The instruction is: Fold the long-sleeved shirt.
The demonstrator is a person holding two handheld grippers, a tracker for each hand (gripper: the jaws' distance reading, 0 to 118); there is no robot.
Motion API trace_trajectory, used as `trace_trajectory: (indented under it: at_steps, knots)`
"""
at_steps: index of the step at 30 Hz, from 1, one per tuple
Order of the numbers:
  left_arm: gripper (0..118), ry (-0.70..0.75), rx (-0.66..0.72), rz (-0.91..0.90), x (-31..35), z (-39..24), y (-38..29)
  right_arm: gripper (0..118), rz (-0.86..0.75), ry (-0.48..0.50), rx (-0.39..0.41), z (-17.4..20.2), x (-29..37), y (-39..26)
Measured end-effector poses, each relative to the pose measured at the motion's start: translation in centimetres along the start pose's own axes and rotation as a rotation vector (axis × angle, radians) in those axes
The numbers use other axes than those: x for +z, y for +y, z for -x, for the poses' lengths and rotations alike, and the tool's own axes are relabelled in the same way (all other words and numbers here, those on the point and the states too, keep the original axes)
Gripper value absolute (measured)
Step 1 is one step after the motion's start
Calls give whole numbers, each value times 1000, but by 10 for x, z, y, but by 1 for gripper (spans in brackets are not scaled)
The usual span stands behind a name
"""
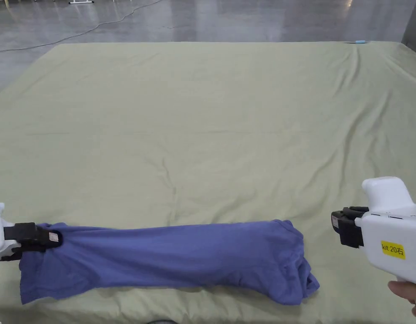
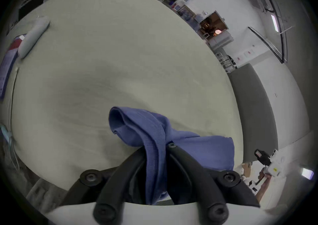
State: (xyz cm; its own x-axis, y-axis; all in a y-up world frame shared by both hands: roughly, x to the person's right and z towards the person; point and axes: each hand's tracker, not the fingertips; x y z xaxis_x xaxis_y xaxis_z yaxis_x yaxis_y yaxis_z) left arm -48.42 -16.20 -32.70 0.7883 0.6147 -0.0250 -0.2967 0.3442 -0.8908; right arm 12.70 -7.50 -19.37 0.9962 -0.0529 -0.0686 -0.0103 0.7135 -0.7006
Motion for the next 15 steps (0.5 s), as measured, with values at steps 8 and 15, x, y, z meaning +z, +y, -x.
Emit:
trace_trajectory:
  at_steps: [8,15]
  knots:
    - [0,-263,-8,42,-17,-136,-32,0,-1,6,2,3,0,-1]
    - [0,-321,-69,187,-106,-245,-73,0,-9,-1,-22,-6,9,-10]
